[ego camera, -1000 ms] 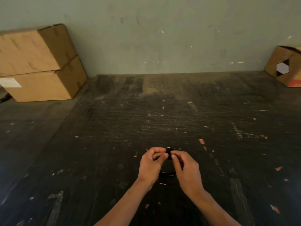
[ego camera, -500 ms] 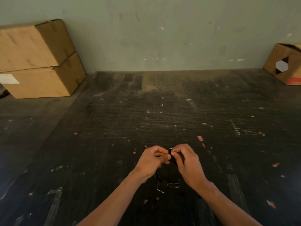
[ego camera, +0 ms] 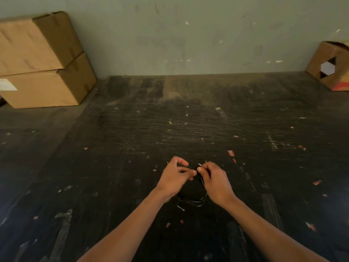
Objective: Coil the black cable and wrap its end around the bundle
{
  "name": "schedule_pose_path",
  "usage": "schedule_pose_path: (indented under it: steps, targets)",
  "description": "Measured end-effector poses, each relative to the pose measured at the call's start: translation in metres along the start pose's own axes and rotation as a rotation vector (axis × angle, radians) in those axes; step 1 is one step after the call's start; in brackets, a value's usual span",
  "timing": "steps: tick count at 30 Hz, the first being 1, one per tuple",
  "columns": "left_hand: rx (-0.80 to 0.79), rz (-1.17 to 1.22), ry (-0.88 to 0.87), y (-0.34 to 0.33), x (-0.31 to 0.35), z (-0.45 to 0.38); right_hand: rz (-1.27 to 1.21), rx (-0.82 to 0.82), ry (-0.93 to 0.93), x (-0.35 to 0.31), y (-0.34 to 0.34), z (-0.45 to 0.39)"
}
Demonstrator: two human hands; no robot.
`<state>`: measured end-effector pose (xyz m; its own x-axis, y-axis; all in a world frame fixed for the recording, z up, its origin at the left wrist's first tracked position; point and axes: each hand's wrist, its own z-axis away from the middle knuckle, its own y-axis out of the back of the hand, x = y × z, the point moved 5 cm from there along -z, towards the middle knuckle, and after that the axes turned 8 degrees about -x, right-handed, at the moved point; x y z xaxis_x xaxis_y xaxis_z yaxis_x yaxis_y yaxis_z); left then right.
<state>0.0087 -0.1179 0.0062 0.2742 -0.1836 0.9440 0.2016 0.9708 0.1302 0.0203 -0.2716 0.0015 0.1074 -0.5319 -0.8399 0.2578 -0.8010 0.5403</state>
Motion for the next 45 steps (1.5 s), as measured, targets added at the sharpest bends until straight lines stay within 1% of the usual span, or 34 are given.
schedule_pose_path:
  steps: [3,6,9,11,12,14,16,18,20,23,28,32,35,41,43,45]
  targets:
    - [0.010,-0.012,-0.001,-0.002,-0.004,-0.001,-0.039,0.051,-0.008,0.001,0.002,0.001]
    - [-0.046,-0.035,0.035,-0.003,-0.015,0.000,-0.123,0.088,-0.051,0.007,0.005,-0.001]
    - [-0.105,0.078,0.168,-0.003,-0.033,0.005,-0.211,0.139,-0.123,0.017,0.009,-0.006]
    - [-0.172,0.213,0.284,-0.005,-0.047,0.007,-0.252,0.167,-0.174,0.024,0.013,-0.009]
    - [-0.191,0.290,0.306,-0.006,-0.051,0.008,-0.269,0.170,-0.189,0.028,0.014,-0.011]
    - [-0.143,0.387,0.297,-0.003,-0.056,0.005,-0.316,0.153,-0.196,0.034,0.015,-0.013]
    - [-0.032,0.400,0.271,0.004,-0.057,-0.002,-0.294,0.130,-0.201,0.040,0.016,-0.014]
    - [0.055,0.332,0.235,0.010,-0.055,-0.013,-0.150,0.103,-0.199,0.045,0.016,-0.018]
    - [0.104,0.222,0.209,0.014,-0.053,-0.023,-0.073,0.055,-0.227,0.052,0.013,-0.022]
    - [0.116,0.052,0.195,0.016,-0.053,-0.038,-0.030,-0.021,-0.292,0.063,0.008,-0.027]
    - [0.149,-0.163,0.227,0.017,-0.057,-0.057,0.012,-0.081,-0.349,0.072,0.003,-0.039]
    - [0.206,-0.365,0.239,0.019,-0.055,-0.063,0.121,-0.188,-0.342,0.072,-0.004,-0.046]
    - [0.192,-0.427,0.261,0.019,-0.057,-0.067,0.206,-0.228,-0.318,0.070,-0.007,-0.048]
    - [0.205,-0.468,0.269,0.018,-0.058,-0.070,0.240,-0.267,-0.342,0.066,-0.006,-0.043]
    - [0.256,-0.459,0.258,0.024,-0.057,-0.067,0.212,-0.204,-0.357,0.058,-0.001,-0.039]
    - [0.297,-0.404,0.200,0.026,-0.066,-0.050,0.167,-0.119,-0.350,0.055,-0.004,-0.016]
